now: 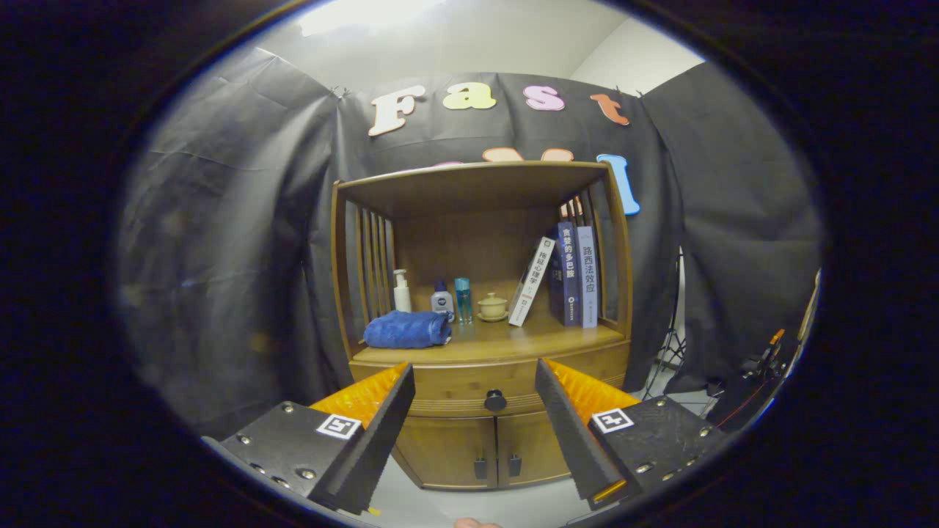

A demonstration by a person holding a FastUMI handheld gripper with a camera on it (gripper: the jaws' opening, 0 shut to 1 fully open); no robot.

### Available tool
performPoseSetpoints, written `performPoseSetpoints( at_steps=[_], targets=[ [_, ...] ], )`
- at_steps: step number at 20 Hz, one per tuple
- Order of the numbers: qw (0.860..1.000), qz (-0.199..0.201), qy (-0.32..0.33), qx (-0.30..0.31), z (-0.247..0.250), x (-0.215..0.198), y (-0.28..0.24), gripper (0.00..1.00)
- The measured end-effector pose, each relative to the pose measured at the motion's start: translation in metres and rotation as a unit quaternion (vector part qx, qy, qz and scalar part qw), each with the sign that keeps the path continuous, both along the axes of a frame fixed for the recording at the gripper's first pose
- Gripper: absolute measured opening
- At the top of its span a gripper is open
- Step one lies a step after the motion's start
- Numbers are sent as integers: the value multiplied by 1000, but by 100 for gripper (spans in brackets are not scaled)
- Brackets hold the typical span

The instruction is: Pull open the drawer, take out the items inside it, and place them on the countertop above the cabinet.

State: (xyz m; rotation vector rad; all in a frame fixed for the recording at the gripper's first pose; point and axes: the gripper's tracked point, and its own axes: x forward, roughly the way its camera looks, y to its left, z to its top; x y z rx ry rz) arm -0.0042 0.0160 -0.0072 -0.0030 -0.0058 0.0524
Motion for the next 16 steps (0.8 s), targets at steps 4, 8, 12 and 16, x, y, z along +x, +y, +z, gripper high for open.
performPoseSetpoints(
  at_steps=[4,8,12,16],
  targets=[
    [1000,-2,3,-3,-5,0,-1,99],
    [1000,-5,-1,-5,-8,3,-4,99],
    [1000,-6,-12,-3,-15,14,-6,99],
    [1000,2,-10,-3,-36,40,-8,98]
  ],
)
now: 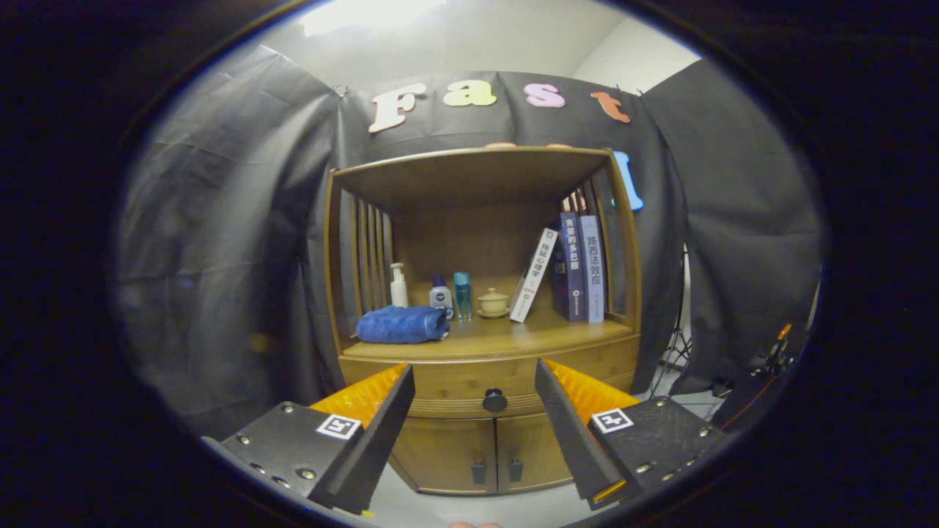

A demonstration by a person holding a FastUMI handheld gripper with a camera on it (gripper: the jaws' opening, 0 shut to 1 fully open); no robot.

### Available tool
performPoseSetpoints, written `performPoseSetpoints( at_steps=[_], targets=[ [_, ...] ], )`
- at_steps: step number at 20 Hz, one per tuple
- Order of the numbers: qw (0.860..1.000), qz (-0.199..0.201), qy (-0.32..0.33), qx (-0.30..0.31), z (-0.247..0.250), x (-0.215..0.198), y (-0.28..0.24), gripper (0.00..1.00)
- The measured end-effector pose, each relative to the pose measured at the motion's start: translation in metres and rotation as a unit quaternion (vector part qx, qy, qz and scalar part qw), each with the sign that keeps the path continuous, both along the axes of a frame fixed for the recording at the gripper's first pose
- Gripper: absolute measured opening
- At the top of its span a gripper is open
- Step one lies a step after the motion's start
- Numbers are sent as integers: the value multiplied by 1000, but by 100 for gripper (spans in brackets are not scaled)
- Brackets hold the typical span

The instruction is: Pull open the drawer, take out the items inside it, and place them on the countertop above the cabinet.

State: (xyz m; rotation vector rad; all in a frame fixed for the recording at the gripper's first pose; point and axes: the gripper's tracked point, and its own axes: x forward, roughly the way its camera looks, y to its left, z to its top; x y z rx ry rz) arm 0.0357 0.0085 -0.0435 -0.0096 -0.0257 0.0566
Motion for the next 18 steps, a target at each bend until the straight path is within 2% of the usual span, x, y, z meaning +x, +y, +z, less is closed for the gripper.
performPoseSetpoints(
  at_steps=[9,11,14,16,17,18],
  targets=[
    [998,11,45,-29,-109,89,2,99],
    [997,24,65,-33,-129,110,7,99],
    [997,9,29,-77,-123,145,-4,99],
    [994,3,47,-96,-137,171,-11,99],
    [994,-22,55,-92,-142,186,-23,88],
    [995,-15,73,-69,-152,190,-25,78]
  ],
)
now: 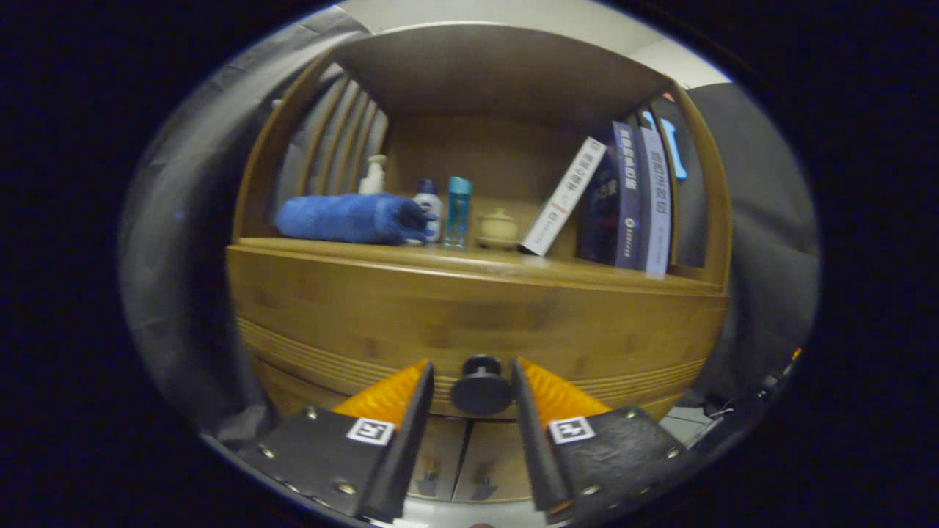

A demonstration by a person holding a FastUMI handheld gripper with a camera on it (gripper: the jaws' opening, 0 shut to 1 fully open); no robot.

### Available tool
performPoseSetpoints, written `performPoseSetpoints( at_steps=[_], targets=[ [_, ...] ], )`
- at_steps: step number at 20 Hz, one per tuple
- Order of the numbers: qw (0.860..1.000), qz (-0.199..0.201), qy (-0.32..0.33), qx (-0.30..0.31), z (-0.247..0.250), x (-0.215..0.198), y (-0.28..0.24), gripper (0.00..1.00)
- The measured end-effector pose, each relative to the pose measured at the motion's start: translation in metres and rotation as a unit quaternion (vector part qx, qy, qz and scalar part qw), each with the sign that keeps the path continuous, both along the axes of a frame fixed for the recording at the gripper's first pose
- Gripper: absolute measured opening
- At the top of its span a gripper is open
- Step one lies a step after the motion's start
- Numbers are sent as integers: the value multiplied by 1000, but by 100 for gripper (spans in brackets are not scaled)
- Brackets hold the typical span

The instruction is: Pull open the drawer, take out the items inside it, and place them on the countertop above the cabinet.

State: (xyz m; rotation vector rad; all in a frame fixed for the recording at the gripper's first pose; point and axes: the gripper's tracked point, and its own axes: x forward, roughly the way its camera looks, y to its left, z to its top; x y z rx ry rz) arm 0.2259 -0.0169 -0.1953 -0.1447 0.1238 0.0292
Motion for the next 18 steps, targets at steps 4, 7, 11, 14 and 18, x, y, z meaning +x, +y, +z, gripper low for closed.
performPoseSetpoints(
  at_steps=[4,7,11,14,18],
  targets=[
    [998,7,-7,61,2,5,4,48],
    [999,1,-27,47,4,4,2,44],
    [999,19,22,27,-3,2,2,36],
    [999,16,40,26,-3,-6,0,30],
    [999,9,52,12,-5,-46,-5,30]
  ],
)
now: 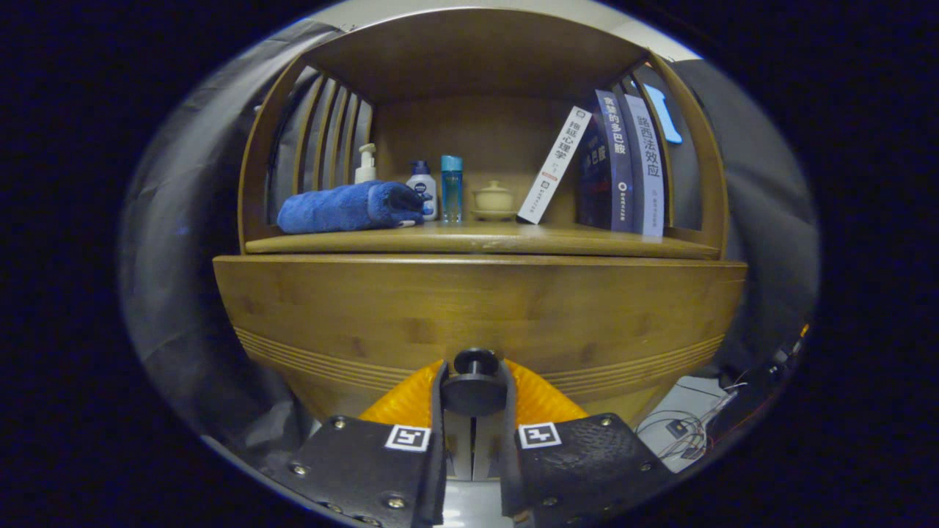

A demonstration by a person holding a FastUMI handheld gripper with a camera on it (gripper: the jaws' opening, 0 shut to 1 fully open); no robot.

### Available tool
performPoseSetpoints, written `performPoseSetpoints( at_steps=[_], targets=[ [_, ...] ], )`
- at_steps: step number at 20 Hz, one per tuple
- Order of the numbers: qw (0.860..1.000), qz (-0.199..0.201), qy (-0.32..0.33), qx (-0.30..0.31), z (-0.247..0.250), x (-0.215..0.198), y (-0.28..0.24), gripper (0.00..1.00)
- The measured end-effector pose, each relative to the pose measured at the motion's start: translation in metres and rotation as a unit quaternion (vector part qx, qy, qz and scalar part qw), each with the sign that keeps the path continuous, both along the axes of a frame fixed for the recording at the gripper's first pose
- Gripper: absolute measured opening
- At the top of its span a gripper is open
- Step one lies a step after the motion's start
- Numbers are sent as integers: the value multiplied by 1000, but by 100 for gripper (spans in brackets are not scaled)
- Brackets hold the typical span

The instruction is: Pull open the drawer, take out the items inside it, and place them on the countertop above the cabinet.

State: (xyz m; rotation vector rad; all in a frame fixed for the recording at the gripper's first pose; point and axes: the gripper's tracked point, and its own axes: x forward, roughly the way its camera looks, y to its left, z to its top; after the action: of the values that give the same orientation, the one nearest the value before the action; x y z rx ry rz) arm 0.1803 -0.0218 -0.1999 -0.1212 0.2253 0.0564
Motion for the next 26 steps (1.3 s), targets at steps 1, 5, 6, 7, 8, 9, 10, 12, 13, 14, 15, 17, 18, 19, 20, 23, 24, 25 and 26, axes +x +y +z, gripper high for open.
performPoseSetpoints(
  at_steps=[1,5,6,7,8,9,10,12,13,14,15,17,18,19,20,23,24,25,26],
  targets=[
    [1000,-2,-1,-1,0,-11,-1,30],
    [1000,-15,9,-2,0,-40,-6,30],
    [1000,-24,7,2,1,-43,-7,30],
    [999,-32,1,5,0,-47,-8,30],
    [999,-36,-2,6,0,-54,-7,30],
    [999,-35,5,5,-6,-67,-5,30],
    [999,-35,6,5,-7,-75,-5,30],
    [999,-35,1,13,-7,-86,-4,29],
    [999,-32,-4,21,-7,-92,-4,29],
    [999,-30,-3,23,-7,-96,-3,30],
    [999,-28,-2,23,-8,-104,-2,29],
    [1000,-25,-4,18,-9,-115,-3,30],
    [1000,-23,-3,20,-9,-120,-3,30],
    [999,-22,0,25,-10,-121,-3,30],
    [999,-23,1,31,-11,-125,-4,30],
    [1000,-12,-2,25,-13,-148,-4,30],
    [1000,-12,2,23,-15,-155,-5,30],
    [1000,-11,7,27,-17,-161,-5,29],
    [1000,-6,10,25,-18,-168,-3,29]
  ],
)
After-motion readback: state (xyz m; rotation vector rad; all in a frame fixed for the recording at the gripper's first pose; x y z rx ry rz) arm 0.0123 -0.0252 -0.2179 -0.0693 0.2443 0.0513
